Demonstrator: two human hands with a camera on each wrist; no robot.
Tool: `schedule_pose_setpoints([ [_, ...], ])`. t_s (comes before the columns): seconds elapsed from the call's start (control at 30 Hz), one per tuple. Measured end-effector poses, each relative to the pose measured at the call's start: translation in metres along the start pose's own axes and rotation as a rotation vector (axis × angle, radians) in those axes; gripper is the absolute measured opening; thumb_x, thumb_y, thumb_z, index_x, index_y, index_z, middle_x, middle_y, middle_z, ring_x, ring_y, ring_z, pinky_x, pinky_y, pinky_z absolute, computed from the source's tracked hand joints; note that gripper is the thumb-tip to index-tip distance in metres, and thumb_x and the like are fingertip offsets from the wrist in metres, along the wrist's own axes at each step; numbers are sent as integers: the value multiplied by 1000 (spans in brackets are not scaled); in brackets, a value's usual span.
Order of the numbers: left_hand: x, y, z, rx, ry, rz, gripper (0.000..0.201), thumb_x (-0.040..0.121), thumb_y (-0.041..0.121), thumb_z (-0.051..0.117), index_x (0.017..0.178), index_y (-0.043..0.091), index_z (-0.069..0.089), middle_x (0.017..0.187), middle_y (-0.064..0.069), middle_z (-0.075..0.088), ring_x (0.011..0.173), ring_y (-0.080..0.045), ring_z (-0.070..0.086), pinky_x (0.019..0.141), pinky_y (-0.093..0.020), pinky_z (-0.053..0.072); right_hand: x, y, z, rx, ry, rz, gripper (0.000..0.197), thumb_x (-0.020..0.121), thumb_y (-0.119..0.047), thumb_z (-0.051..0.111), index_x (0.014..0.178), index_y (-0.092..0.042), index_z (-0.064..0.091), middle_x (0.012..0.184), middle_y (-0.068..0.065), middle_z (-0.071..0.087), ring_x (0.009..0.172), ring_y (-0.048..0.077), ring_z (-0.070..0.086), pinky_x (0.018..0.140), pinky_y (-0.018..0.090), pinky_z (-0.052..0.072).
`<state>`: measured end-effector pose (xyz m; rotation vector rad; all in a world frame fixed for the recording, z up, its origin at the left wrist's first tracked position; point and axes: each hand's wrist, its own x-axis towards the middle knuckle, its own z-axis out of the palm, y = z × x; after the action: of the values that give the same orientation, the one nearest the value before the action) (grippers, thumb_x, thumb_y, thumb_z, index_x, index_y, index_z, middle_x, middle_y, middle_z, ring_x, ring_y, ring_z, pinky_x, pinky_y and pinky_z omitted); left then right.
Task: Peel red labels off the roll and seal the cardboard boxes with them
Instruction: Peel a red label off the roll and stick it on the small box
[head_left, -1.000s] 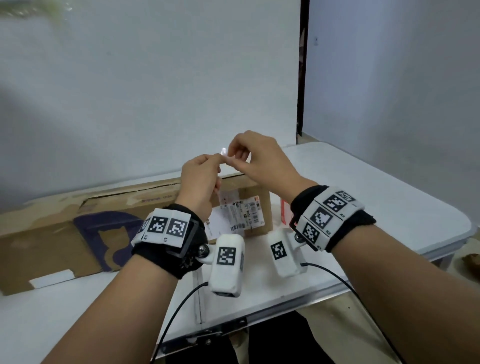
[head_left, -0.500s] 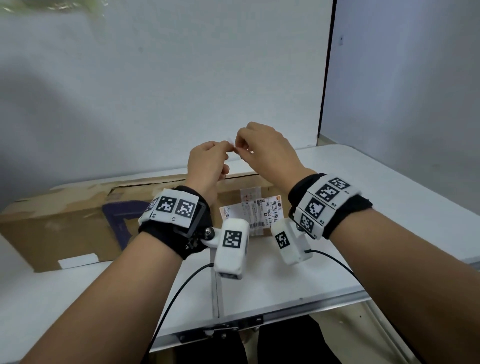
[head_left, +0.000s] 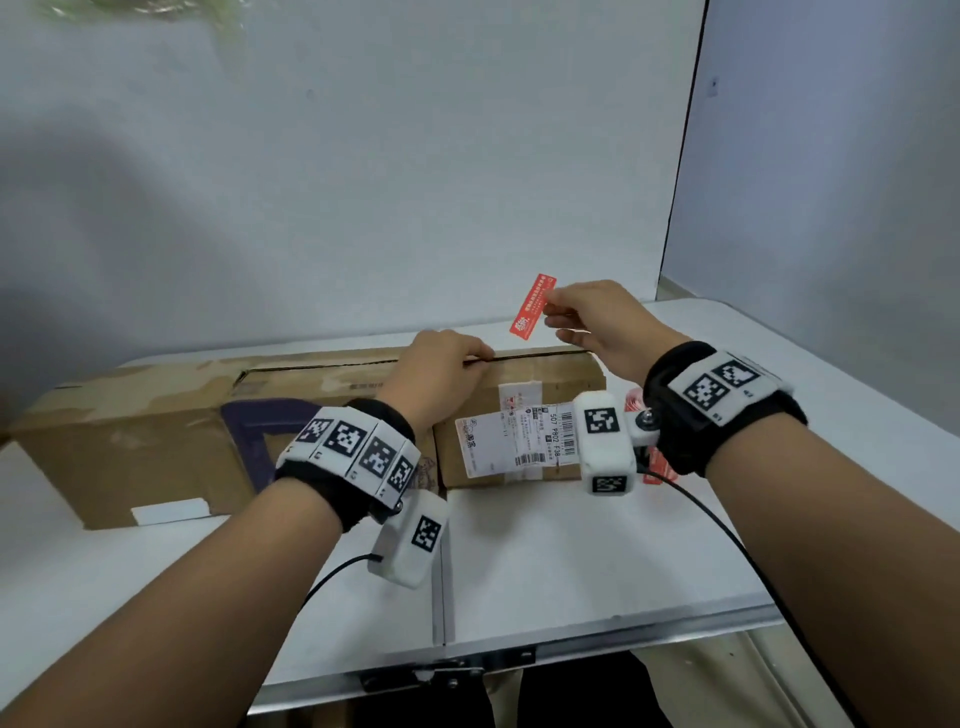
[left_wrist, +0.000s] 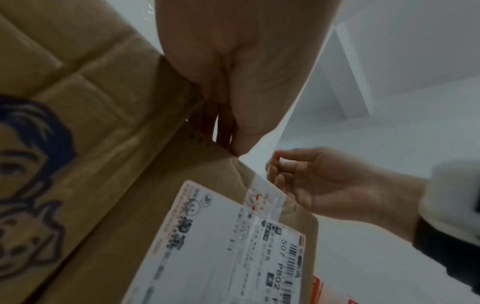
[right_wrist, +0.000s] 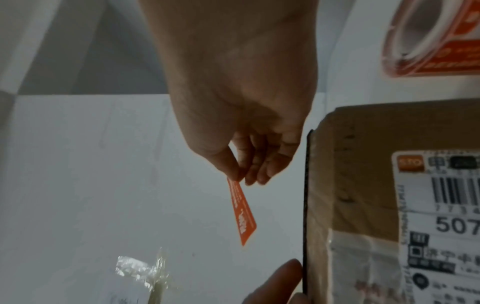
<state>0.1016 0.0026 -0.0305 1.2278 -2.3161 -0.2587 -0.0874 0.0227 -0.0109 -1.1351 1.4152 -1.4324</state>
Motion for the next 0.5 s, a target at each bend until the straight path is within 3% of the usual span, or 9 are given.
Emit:
schedule_pose_setpoints([
  [0.17,-2,3,5,120,-9,92,30,95,20,48,117,20,69,118,-1,70,109,-20,62,95,-30,46,3,5,1,156,-96,66,13,93,-12,56,83,-8,63,75,2,59,68,12,57,65,21,47],
  [0.4,-6,3,12,271,-18,176,32,96,19,45,120,23,66,109,-7,73,99,-28,65,84,-41,51,6,9,-1,63,-148,22,10,91,-10,57,88,-3,64,74,4,59,63,12,56,63,20,49],
  [0.5,-10,2,14,258,8,184,35,97,18,44,127,27,60,101,-8,74,89,-29,65,74,-35,49,8,17,1,16,-132,18,12,90,-10,58,81,-6,65,71,4,59,63,12,56,65,21,49],
])
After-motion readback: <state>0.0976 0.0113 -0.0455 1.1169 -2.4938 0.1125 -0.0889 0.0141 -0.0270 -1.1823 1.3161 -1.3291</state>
